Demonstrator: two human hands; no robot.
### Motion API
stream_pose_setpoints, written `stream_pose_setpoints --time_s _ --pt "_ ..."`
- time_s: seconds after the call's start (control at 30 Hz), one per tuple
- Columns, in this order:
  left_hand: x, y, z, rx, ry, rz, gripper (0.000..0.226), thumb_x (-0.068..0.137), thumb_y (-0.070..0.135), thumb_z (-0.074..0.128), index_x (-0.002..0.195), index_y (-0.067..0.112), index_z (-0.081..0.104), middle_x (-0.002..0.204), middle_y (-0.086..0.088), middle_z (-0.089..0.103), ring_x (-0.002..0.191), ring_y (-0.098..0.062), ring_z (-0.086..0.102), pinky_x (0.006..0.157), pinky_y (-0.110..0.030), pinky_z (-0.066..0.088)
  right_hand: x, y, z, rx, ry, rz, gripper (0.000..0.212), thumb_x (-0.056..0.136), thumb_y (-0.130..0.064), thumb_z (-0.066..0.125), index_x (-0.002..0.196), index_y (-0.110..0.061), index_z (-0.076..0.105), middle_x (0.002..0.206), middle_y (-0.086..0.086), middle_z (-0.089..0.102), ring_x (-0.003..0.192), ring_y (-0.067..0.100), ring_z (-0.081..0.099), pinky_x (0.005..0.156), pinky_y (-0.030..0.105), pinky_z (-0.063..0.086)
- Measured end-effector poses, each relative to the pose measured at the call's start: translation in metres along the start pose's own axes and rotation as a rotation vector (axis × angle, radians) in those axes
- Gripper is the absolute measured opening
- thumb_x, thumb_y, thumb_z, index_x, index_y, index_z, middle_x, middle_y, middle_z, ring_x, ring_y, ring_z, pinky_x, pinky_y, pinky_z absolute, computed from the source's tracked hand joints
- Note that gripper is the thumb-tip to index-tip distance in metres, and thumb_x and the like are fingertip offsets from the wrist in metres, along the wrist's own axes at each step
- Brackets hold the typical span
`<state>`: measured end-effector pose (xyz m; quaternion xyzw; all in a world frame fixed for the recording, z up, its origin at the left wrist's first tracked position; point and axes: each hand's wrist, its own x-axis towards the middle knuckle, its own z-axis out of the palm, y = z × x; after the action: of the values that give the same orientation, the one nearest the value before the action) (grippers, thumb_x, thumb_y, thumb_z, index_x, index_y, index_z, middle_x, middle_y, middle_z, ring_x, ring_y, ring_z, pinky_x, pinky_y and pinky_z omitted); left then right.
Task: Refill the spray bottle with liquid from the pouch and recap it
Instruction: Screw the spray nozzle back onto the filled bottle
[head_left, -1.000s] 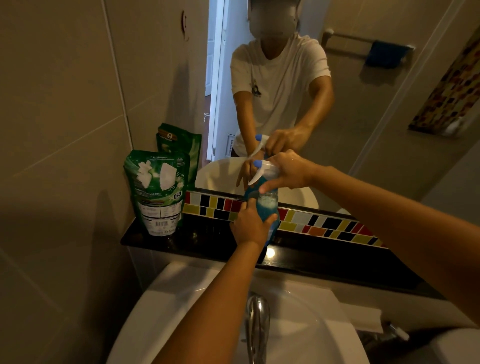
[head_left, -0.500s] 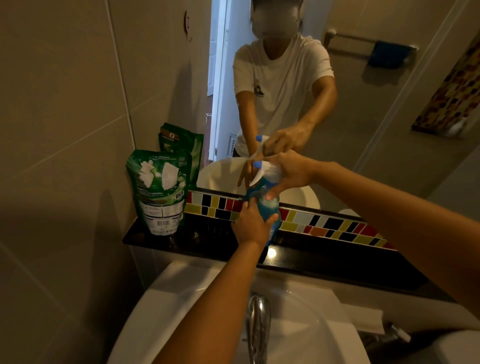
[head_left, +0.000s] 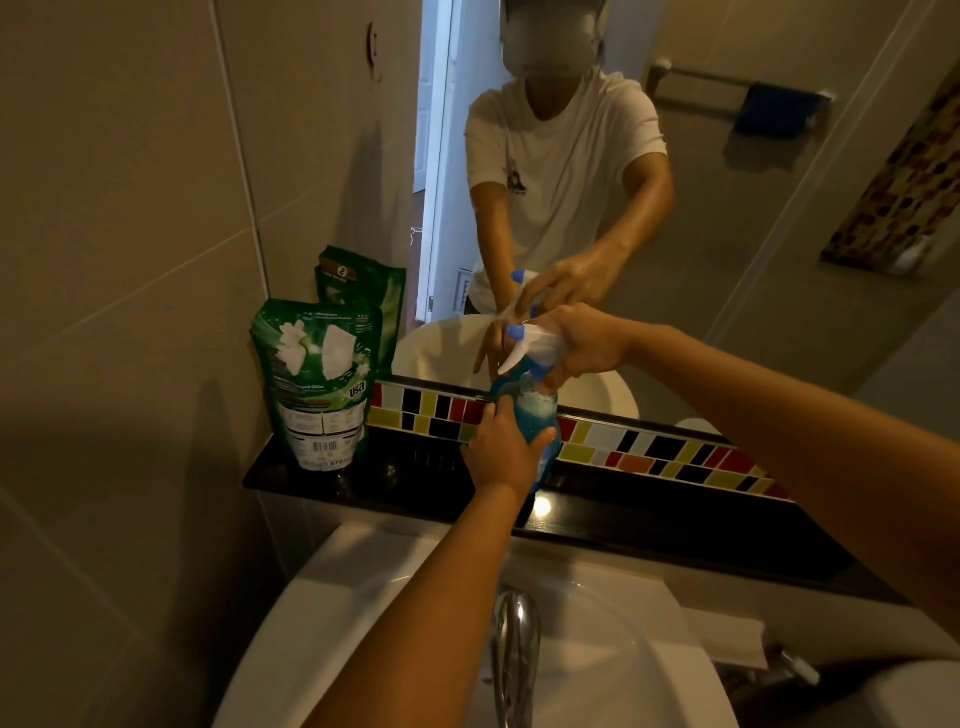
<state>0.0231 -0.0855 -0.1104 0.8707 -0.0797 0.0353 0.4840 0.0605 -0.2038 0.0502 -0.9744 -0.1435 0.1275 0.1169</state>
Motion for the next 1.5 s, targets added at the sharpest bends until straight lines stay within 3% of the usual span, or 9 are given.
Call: stream_pose_setpoints --time_s 0.23,0.4,0.53,0.6,0.67,0.83,0.97,1.17,1.5 --pt "-0.001 0.002 -0.001 0.009 0.001 -0.013 0.057 0.08 0.047 0.072 0.123 0.017 0.051 0.125 -0.007 0.057 0.114 -0.033 0.058 0.092 -0.054 0.05 0.005 -0.004 0.003 -0.039 0.105 -0.005 0.028 0.072 -0.04 0.079 0.083 -0.024 0.058 0.086 -0.002 0.064 0.078 0.014 0.063 0.061 0.016 0.047" --pt "-0.002 0.002 0.0 -0.015 0.026 0.005 0.058 0.078 0.046 0.074 0.123 0.015 0.054 0.125 -0.007 0.058 0.113 -0.031 0.059 0.091 -0.053 0.051 -0.007 -0.006 0.001 -0.109 0.147 -0.255 0.073 0.069 -0.03 0.082 0.129 -0.023 0.041 0.125 0.001 0.052 0.106 0.014 0.05 0.083 0.026 0.044" --pt "-0.003 0.001 0.0 0.0 0.042 0.029 0.055 0.08 0.046 0.072 0.12 0.014 0.054 0.122 -0.008 0.059 0.11 -0.031 0.06 0.087 -0.051 0.052 -0.01 -0.009 -0.003 -0.298 -0.041 -0.263 0.038 0.073 -0.017 0.077 0.108 -0.023 0.065 0.115 -0.005 0.049 0.106 0.014 0.047 0.092 0.037 0.048" --pt "-0.003 0.0 0.0 -0.006 0.039 0.033 0.052 0.08 0.046 0.072 0.117 0.014 0.055 0.119 -0.008 0.06 0.107 -0.031 0.061 0.085 -0.05 0.053 -0.008 -0.007 -0.004 -0.335 -0.086 -0.231 0.027 0.077 -0.018 0.075 0.104 -0.02 0.071 0.108 -0.008 0.053 0.101 0.009 0.048 0.088 0.025 0.047" --pt "-0.004 0.001 -0.001 -0.009 0.036 0.031 0.051 0.08 0.046 0.072 0.116 0.013 0.055 0.118 -0.009 0.059 0.106 -0.032 0.061 0.084 -0.049 0.053 -0.006 -0.007 -0.005 -0.343 -0.086 -0.256 0.031 0.079 -0.019 0.073 0.11 -0.02 0.069 0.113 -0.005 0.058 0.103 0.008 0.049 0.083 0.014 0.04" --pt "-0.004 0.002 -0.002 0.009 0.026 0.021 0.054 0.081 0.047 0.071 0.119 0.014 0.053 0.122 -0.008 0.058 0.109 -0.032 0.06 0.088 -0.051 0.052 -0.003 -0.001 -0.003 -0.343 -0.057 -0.301 0.034 0.078 -0.017 0.073 0.112 -0.02 0.067 0.12 0.0 0.06 0.108 0.013 0.053 0.09 0.025 0.044" --pt "-0.004 0.002 -0.002 0.003 0.026 0.021 0.054 0.08 0.048 0.071 0.118 0.015 0.053 0.121 -0.007 0.058 0.109 -0.03 0.06 0.087 -0.05 0.053 -0.003 -0.001 -0.003 -0.34 -0.055 -0.298 0.03 0.08 -0.016 0.072 0.109 -0.018 0.067 0.111 -0.009 0.055 0.103 0.006 0.046 0.081 0.008 0.035" --pt "-0.004 0.002 -0.002 0.006 0.03 0.025 0.052 0.081 0.046 0.071 0.119 0.014 0.052 0.121 -0.008 0.058 0.109 -0.03 0.06 0.089 -0.049 0.052 -0.004 -0.006 -0.002 -0.352 -0.052 -0.327 0.031 0.084 -0.026 0.067 0.114 -0.022 0.061 0.114 0.001 0.059 0.103 0.016 0.053 0.09 0.042 0.049" --pt "-0.005 0.002 0.0 0.023 0.051 0.048 0.054 0.082 0.046 0.071 0.121 0.014 0.052 0.121 -0.007 0.058 0.109 -0.028 0.061 0.085 -0.044 0.054 0.006 -0.017 -0.003 -0.478 -0.074 -0.214 0.034 0.077 -0.016 0.074 0.108 -0.018 0.06 0.111 0.002 0.051 0.107 0.02 0.047 0.08 0.026 0.037"
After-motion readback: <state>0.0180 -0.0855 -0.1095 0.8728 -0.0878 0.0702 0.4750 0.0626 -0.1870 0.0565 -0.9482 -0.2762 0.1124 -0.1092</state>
